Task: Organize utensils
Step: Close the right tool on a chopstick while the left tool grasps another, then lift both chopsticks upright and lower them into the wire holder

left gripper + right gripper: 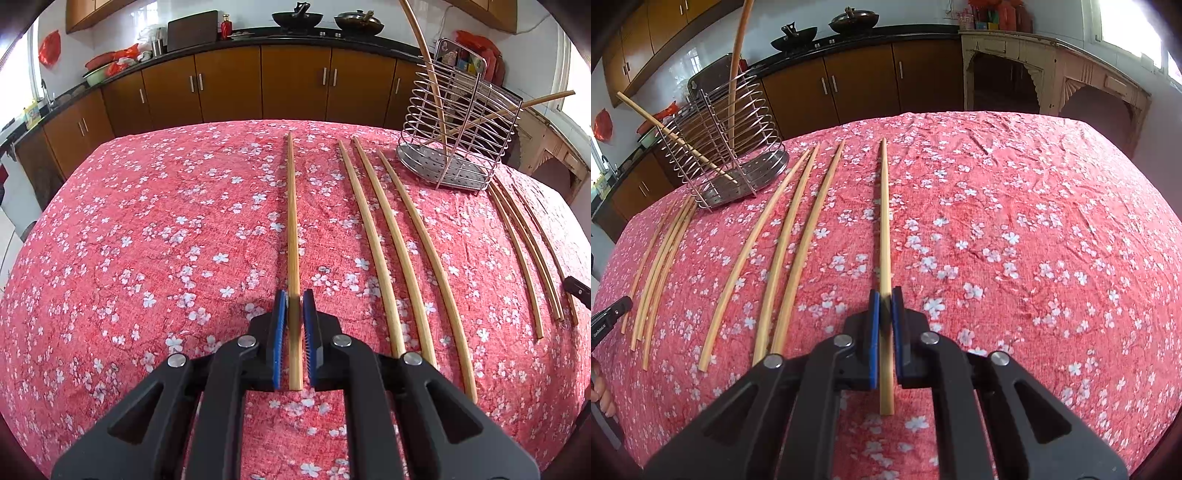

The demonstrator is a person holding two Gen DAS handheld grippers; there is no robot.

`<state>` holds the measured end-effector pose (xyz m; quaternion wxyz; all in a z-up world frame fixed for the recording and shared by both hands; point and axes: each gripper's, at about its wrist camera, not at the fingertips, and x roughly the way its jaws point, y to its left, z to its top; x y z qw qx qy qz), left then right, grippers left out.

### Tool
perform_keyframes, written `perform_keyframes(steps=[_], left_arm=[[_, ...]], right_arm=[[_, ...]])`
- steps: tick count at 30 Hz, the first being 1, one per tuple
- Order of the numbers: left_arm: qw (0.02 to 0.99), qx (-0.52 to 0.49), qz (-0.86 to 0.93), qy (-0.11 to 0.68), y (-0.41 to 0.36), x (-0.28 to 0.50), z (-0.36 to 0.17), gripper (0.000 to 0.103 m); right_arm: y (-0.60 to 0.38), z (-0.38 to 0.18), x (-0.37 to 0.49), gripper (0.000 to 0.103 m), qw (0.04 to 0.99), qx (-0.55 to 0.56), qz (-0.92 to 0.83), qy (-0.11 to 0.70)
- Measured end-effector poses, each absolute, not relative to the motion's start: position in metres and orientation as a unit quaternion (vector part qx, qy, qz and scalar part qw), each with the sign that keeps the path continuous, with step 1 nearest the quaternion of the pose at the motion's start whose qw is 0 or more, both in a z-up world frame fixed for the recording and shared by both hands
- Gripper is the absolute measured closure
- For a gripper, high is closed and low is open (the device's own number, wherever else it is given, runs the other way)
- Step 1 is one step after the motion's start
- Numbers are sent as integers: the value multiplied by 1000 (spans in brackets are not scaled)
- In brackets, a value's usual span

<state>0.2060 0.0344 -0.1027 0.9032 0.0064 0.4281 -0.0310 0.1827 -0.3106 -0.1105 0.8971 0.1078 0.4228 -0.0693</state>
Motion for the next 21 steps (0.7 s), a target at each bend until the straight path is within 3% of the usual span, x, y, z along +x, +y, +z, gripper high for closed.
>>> perform_keyframes(steps=[9, 21], left_arm=[[912, 0, -35, 409, 42, 189, -87, 96], [955, -32, -53, 292, 59, 161, -4, 96]], right_arm=[[-316, -92, 159, 95, 905, 107, -69, 406], [-325, -9, 134, 95, 948, 78, -78, 299]])
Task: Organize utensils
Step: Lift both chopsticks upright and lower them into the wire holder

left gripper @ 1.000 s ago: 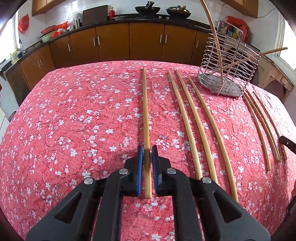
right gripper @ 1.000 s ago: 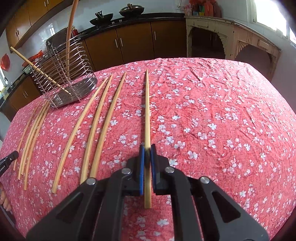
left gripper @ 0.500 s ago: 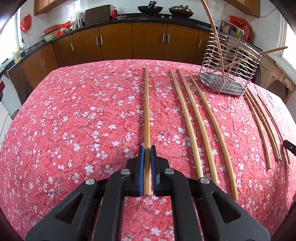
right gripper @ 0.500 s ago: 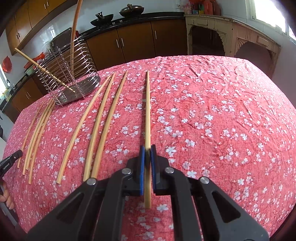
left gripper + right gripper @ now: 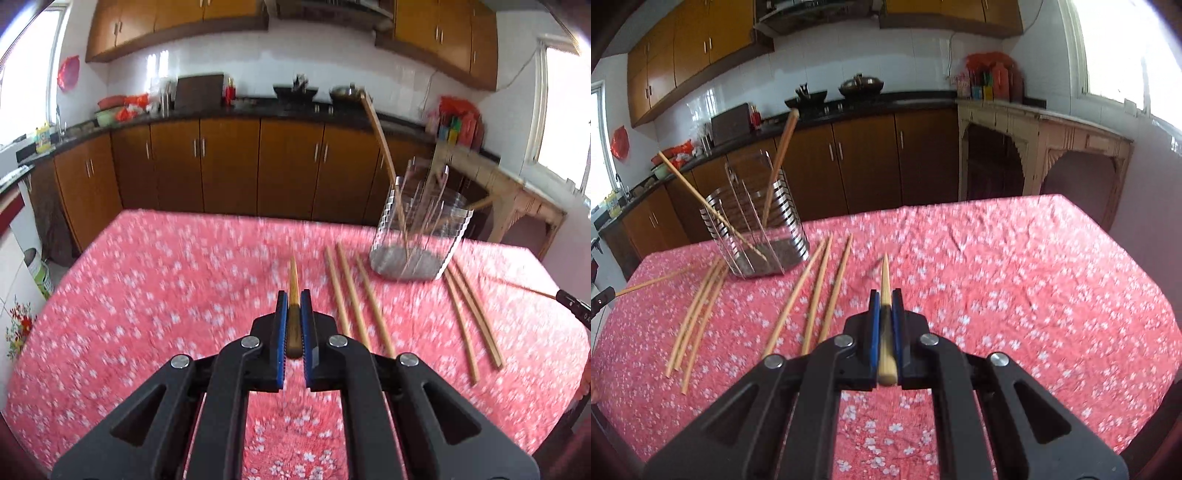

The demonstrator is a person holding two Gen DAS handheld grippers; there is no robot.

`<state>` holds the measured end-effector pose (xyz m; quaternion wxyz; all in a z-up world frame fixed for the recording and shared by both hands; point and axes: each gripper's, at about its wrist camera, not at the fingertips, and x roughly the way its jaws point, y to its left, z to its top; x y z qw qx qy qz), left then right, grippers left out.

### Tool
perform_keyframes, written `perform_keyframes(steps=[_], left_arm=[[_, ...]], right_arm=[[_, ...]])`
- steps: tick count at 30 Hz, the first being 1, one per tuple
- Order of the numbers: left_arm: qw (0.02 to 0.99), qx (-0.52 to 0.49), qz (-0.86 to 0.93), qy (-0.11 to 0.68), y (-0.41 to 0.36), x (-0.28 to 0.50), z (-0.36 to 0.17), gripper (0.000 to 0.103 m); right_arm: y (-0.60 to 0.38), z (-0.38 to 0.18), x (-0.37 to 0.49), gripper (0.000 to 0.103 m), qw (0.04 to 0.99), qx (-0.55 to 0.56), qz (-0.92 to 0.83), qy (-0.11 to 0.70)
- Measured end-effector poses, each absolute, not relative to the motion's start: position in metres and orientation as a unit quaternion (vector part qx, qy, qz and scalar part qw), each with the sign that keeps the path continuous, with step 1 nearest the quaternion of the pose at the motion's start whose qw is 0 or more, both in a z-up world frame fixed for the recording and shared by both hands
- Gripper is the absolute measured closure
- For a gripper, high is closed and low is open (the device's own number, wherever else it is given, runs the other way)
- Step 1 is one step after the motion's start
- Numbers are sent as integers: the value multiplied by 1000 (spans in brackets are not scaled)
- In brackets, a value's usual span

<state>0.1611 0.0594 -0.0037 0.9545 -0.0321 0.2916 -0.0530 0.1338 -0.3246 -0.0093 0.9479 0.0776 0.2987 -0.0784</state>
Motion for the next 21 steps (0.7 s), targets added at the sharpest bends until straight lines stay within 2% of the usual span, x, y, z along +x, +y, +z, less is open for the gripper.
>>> perform_keyframes(steps=[10, 21], left_arm=[[968, -57, -40, 241, 69, 168, 40, 96], [973, -60, -36, 221, 68, 171, 58, 96]], right_arm=[[-319, 36, 138, 95, 967, 84, -59, 232], [-308, 64, 141, 95, 976, 89, -31, 195]])
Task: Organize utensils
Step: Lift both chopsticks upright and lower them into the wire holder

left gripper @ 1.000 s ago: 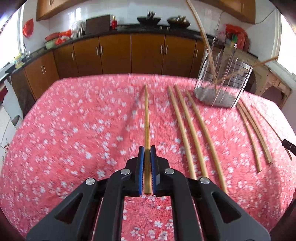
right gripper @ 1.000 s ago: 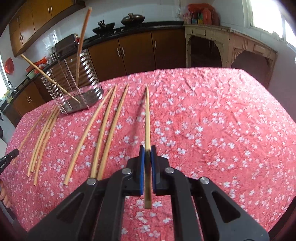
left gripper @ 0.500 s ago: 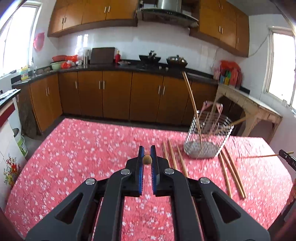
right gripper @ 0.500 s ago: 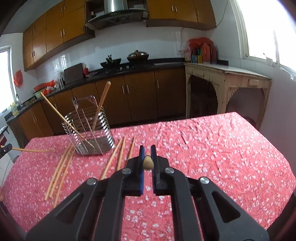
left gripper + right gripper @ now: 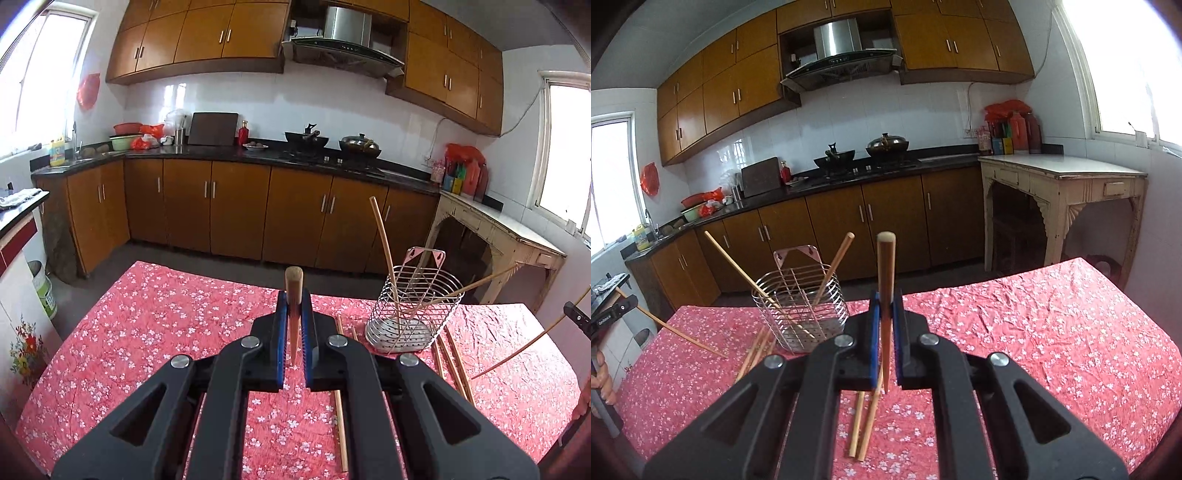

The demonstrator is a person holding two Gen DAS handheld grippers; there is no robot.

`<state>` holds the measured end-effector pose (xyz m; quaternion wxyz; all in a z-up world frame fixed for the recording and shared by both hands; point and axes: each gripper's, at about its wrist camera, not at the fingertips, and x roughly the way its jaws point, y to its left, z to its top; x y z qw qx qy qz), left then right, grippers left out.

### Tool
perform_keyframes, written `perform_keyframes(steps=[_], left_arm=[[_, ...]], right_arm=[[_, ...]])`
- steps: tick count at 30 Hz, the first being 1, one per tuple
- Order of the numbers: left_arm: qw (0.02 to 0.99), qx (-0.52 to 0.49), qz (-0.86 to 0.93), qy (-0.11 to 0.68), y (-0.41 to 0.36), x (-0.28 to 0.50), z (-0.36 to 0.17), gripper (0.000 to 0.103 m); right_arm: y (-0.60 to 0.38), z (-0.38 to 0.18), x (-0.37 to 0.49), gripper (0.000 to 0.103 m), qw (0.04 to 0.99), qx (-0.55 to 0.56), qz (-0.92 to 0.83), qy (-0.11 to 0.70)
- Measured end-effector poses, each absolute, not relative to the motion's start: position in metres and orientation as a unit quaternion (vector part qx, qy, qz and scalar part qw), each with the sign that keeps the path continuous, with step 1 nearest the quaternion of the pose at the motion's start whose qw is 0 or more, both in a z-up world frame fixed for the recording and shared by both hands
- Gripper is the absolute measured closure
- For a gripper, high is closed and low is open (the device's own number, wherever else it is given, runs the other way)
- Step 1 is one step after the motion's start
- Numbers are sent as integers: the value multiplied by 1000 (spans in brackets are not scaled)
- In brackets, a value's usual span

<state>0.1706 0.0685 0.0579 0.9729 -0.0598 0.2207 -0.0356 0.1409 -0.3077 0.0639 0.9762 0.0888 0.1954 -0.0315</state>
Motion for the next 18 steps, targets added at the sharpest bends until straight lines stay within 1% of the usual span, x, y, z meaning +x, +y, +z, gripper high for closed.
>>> perform_keyframes(steps=[15, 18], left_arm=[[974, -54, -35, 216, 63, 172, 59, 96], [975, -57, -29, 213, 62, 176, 65, 96]], right_arm=[[-304, 69, 147, 96, 977, 87, -7, 196], [-303, 79, 150, 96, 977, 100, 18, 190]])
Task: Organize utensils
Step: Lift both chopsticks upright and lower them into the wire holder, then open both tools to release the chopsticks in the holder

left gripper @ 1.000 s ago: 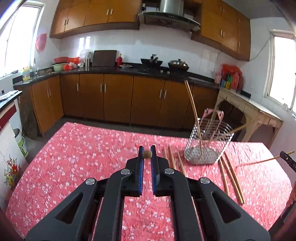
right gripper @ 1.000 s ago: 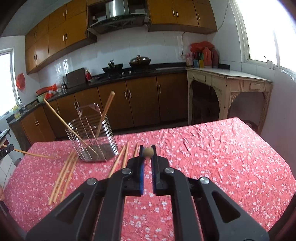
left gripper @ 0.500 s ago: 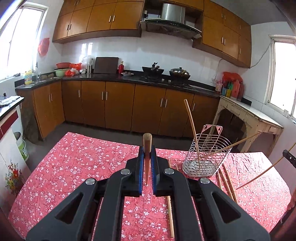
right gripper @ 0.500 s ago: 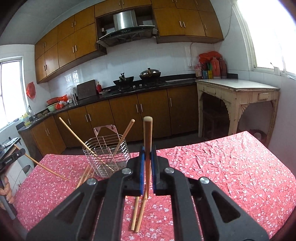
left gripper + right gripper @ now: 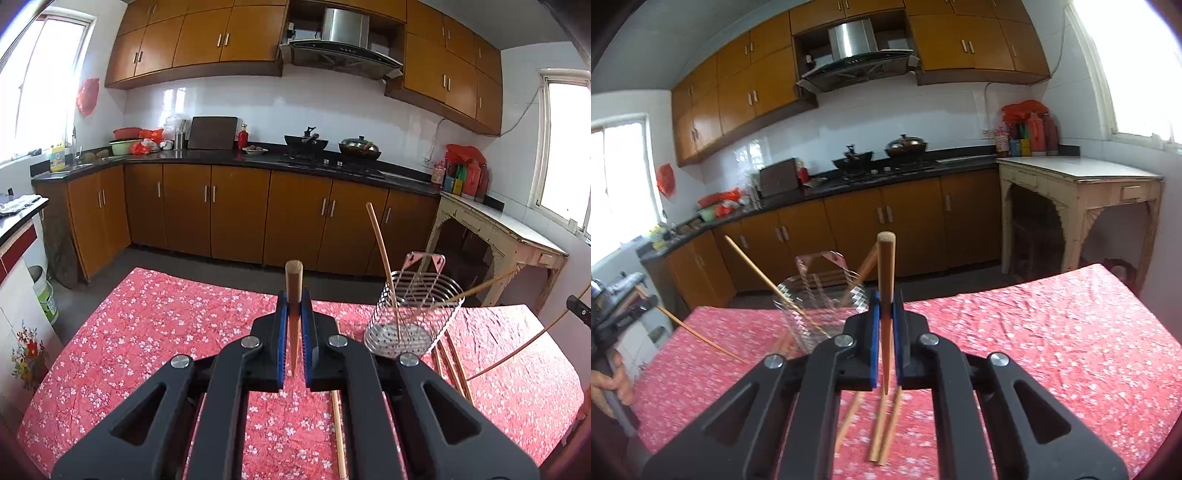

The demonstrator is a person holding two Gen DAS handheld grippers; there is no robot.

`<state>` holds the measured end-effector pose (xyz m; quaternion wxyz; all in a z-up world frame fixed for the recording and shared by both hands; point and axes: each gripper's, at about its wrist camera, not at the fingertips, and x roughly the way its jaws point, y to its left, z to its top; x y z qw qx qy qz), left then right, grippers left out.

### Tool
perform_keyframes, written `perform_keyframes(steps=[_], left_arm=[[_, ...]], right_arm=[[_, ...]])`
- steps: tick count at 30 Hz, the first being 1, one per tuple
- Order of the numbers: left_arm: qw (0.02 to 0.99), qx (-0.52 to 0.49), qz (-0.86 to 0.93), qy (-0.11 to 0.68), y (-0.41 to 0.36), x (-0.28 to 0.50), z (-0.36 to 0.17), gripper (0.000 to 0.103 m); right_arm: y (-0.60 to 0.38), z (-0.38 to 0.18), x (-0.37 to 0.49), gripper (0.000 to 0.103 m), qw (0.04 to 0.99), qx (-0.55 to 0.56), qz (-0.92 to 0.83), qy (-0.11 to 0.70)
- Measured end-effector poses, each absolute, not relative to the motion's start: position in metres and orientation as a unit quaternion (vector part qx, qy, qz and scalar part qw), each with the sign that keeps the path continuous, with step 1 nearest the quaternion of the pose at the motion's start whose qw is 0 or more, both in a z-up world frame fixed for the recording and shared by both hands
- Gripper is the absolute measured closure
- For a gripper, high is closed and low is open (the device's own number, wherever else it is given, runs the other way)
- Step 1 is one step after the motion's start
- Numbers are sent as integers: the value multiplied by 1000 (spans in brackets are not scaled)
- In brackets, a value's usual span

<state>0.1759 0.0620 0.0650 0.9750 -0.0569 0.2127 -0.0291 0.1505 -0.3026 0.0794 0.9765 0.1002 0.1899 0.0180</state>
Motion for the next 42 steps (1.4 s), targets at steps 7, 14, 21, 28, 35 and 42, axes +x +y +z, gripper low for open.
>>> perform_keyframes(steps=[7, 14, 21, 28, 35, 42], left_arm=[[986, -49, -39, 154, 43, 178, 122, 96], [994, -52, -59, 77, 3, 185, 185, 96], [995, -78, -57, 31, -37, 213, 202, 96], [991, -92, -59, 76, -52, 252, 162, 96], [984, -98, -64, 137, -49, 276, 126, 96], [980, -89, -64, 164, -50, 285, 110, 96]], right_arm=[[-293, 134, 156, 96, 977, 135, 86, 143], [-280, 170, 196, 96, 981, 133, 93, 106], [-278, 163, 248, 96, 981, 127, 79, 128], [-285, 132, 274, 96, 970, 145, 95, 172], [-290, 109, 290, 96, 959, 157, 106, 209], [-283, 86, 306, 95, 952, 159, 106, 241]])
